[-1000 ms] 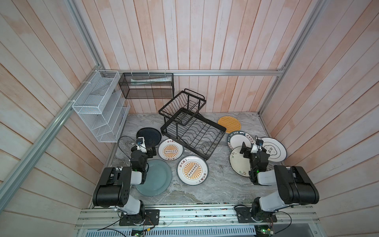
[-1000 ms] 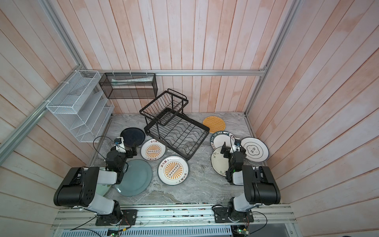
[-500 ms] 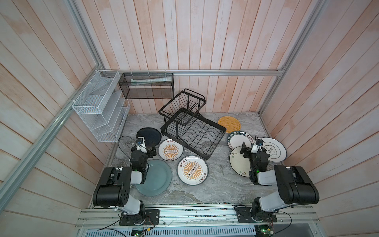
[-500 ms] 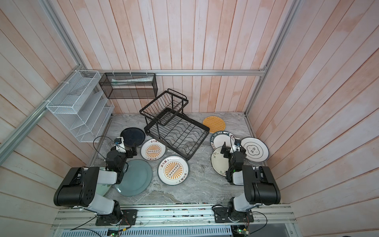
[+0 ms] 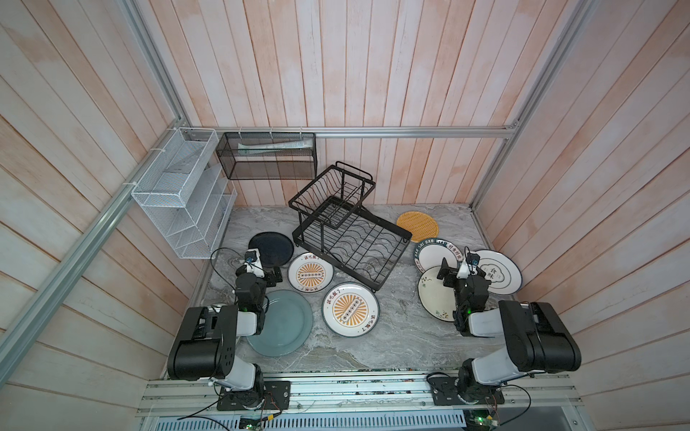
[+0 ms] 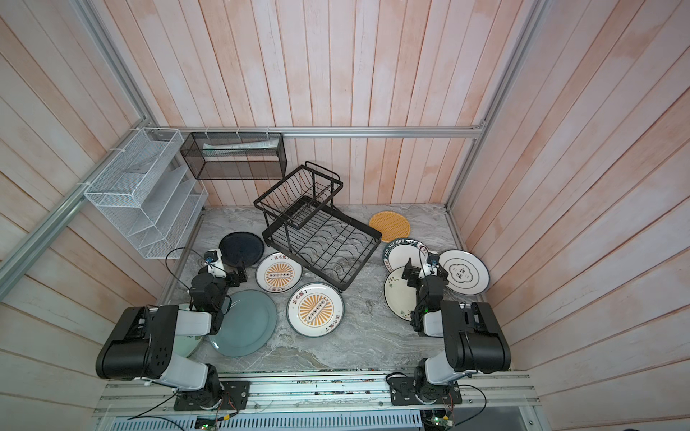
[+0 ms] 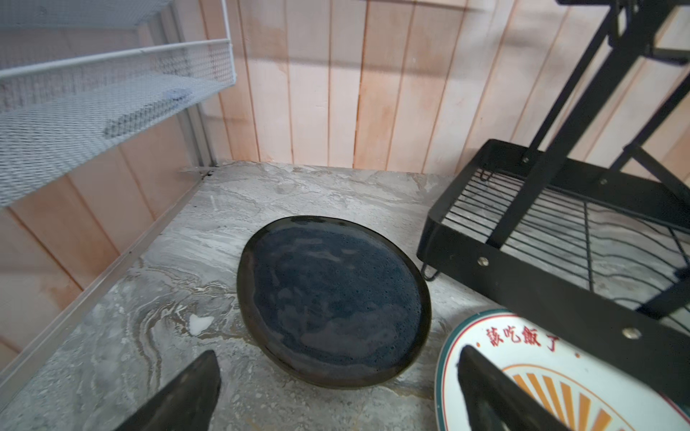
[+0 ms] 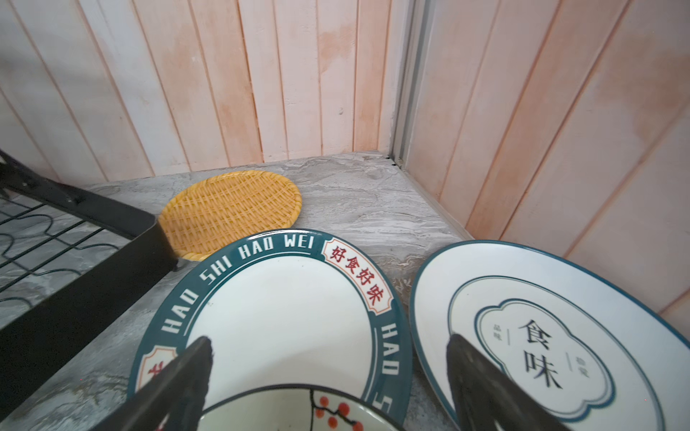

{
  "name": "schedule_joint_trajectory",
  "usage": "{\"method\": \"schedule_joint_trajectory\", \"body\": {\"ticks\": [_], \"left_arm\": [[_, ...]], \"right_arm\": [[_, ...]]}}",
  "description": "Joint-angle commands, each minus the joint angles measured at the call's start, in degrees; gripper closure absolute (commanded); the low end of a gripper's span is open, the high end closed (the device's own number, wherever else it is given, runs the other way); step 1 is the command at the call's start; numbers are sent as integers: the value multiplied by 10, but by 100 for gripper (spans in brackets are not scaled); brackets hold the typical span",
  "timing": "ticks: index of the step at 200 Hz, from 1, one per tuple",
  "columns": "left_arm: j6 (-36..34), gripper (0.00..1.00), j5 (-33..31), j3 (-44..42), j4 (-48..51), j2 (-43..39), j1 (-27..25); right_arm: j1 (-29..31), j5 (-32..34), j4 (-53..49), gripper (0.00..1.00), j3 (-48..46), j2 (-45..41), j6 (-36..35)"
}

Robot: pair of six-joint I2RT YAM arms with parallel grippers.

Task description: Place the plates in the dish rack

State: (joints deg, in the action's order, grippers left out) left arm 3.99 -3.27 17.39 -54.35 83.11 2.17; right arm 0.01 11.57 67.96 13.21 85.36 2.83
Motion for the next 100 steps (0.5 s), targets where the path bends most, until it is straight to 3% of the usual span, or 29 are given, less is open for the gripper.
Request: {"method": "schedule_joint_trajectory", "body": {"ticks": [1, 11, 32, 52, 65, 75, 91, 100], "left_arm": [[63, 0, -109, 45, 155, -93, 3], [97, 0, -136, 61, 226, -131, 3], [195, 0, -155, 102, 394, -209, 2], [263, 0, -118, 150, 563, -267, 4], [348, 0, -89, 182, 681, -296, 10], [397, 0, -9, 199, 739, -318, 30], [381, 0, 262, 177, 683, -354, 79], [387, 0, 357, 162, 639, -369, 81]], "right_arm": [[39, 93, -94, 2, 29, -96, -17], [42, 88, -192, 2, 65, -137, 7], [44, 99, -295, 2, 111, -190, 84], [43, 100, -357, 2, 136, -227, 120], [34, 96, -412, 2, 152, -255, 181], [22, 78, -449, 2, 161, -273, 223], [-4, 15, -478, 2, 157, -306, 278], [-17, -15, -483, 2, 146, -321, 292]]}}
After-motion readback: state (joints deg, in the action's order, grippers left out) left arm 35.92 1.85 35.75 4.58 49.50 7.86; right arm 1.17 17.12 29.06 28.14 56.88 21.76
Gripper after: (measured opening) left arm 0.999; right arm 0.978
